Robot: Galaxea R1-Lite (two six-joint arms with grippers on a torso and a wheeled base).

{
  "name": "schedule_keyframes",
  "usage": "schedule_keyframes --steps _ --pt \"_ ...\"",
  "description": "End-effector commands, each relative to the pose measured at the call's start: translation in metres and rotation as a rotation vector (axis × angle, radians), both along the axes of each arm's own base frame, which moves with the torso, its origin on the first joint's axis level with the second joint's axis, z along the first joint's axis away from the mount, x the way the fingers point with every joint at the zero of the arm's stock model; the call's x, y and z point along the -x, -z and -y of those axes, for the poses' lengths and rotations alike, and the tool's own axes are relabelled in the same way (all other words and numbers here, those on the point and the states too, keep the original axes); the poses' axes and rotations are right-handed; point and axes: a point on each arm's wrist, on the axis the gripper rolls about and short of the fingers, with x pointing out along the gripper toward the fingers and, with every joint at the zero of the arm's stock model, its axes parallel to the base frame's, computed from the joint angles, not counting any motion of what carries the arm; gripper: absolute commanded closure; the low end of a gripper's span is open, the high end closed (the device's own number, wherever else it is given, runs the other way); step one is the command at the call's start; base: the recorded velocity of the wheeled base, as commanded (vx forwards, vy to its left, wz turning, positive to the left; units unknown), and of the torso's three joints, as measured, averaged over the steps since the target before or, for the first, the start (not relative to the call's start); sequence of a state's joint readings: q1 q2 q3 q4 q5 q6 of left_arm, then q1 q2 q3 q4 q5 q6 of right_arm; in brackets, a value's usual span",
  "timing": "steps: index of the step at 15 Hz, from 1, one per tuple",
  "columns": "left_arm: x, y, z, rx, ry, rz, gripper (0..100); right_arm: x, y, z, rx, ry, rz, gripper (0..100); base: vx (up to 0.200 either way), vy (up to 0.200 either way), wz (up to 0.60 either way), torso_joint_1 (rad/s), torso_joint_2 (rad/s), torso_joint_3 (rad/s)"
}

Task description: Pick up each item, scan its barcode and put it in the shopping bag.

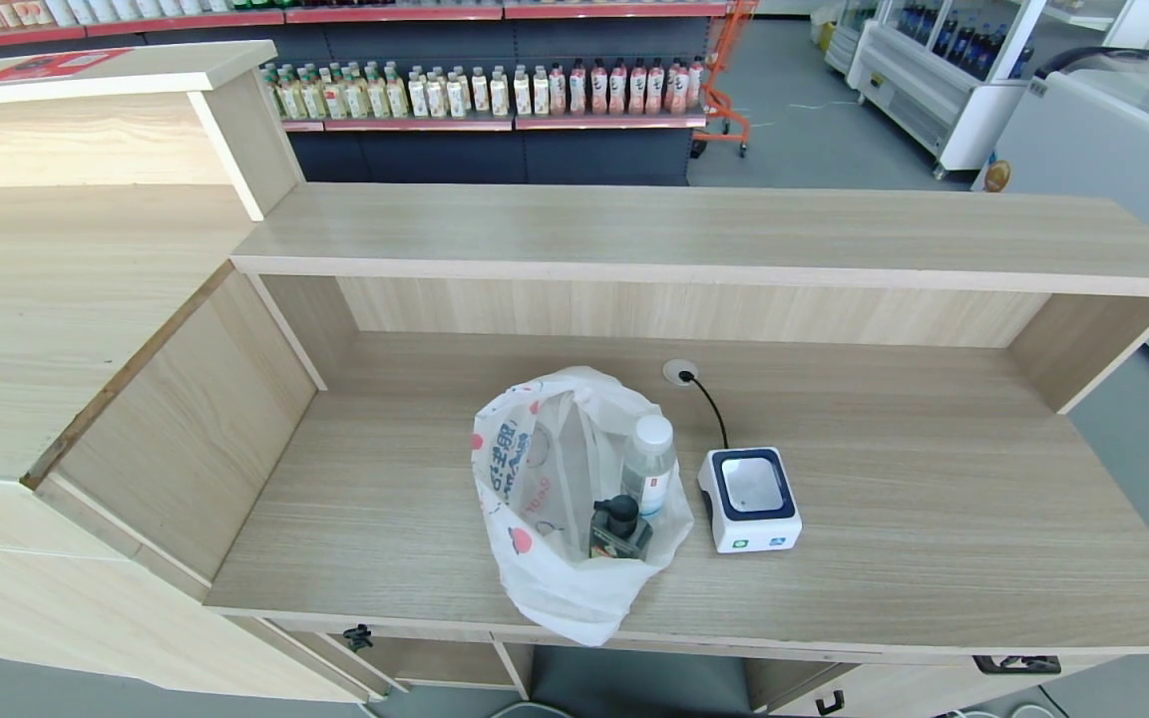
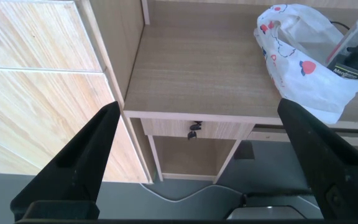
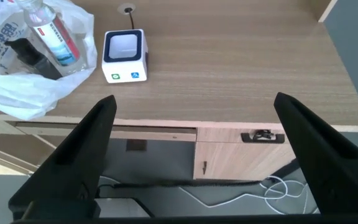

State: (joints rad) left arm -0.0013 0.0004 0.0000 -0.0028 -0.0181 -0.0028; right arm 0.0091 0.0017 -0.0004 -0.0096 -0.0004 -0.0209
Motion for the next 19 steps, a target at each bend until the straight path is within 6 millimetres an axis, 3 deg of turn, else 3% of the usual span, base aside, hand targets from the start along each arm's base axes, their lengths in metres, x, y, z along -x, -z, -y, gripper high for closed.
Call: schedule_keyframes --steps 1,19 --pt "0.0 0.0 0.0 0.0 -0.001 0.001 0 -0.0004 0.0001 0.0 -0.004 -0.001 -0.005 0 0.0 0.0 0.0 0.0 0.0 0.0" --pt "0.0 0.0 0.0 0.0 0.001 0.001 0 -0.0004 0.0001 0.0 -0.016 -0.001 -0.005 0 0.0 0.0 0.0 0.0 0.0 0.0"
